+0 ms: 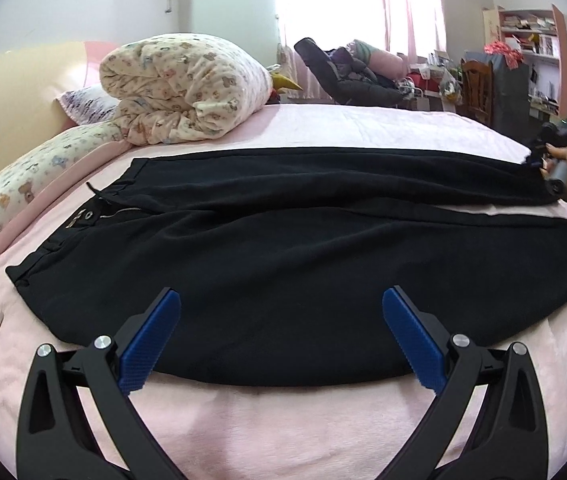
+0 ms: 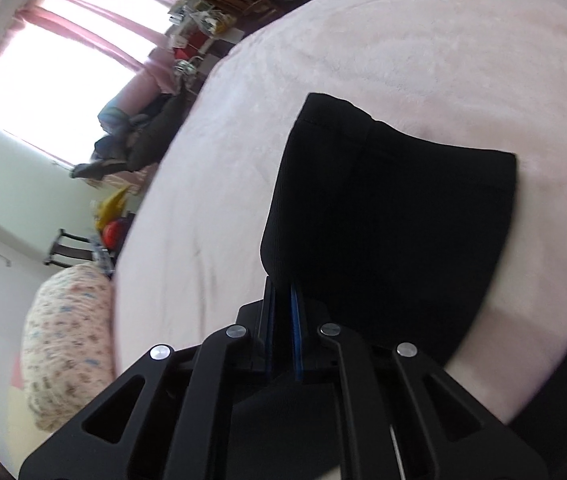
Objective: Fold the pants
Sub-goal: 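Carry the held cuffs with the right gripper over toward the waistband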
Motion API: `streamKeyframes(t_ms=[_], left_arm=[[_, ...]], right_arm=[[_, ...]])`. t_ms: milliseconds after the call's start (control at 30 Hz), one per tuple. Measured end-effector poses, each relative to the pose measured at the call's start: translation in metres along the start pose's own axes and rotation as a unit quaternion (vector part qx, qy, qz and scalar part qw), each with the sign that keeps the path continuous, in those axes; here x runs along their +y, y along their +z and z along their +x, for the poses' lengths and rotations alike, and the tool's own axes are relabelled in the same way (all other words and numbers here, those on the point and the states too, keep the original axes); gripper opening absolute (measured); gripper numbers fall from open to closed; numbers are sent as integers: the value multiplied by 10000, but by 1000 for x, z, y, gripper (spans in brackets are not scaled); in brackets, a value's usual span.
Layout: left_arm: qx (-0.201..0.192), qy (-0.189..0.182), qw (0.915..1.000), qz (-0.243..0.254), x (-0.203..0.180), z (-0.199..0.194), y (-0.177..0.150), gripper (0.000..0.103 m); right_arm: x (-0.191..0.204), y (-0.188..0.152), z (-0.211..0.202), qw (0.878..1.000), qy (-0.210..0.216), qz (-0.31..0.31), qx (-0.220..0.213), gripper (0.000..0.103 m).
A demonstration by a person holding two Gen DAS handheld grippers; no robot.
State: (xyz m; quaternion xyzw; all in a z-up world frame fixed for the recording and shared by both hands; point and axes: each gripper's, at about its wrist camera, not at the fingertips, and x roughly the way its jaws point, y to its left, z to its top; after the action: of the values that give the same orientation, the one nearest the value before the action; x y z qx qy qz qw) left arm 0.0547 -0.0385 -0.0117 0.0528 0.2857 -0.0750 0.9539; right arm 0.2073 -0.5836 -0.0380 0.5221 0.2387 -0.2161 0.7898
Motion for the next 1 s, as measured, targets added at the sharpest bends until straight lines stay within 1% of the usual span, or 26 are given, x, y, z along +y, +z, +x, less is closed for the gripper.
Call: streamKeyframes(t_ms=[233,400,567,700,767,867,1000], left_arm=[[-154,78,9998,-60,2,-8,0,101],[-243,82,9996,-126,3,-14,0,101],[-387,42,9987,-332,9,-24,2,101],[-465,-130,9971,-592,14,-35,4,101],[-530,-147,9965,-630,16,-39,4,101],[-634,-93,9961,-615,16,-46,4,101],[-642,-87,9958,-648,19,-50,3,101]], right_arm=[[2,-11,-43,9986,524,-101,-39,7],[-4,-20,-75,9959,901,-99,41,6],[-24,-41,-116,9915,1292,-99,129,6],[-47,-62,-142,9884,1509,-57,179,6],[-58,-74,-151,9867,1613,-21,215,5],[-77,-93,-162,9848,1712,41,279,5],[-101,-115,-169,9848,1700,84,355,5]])
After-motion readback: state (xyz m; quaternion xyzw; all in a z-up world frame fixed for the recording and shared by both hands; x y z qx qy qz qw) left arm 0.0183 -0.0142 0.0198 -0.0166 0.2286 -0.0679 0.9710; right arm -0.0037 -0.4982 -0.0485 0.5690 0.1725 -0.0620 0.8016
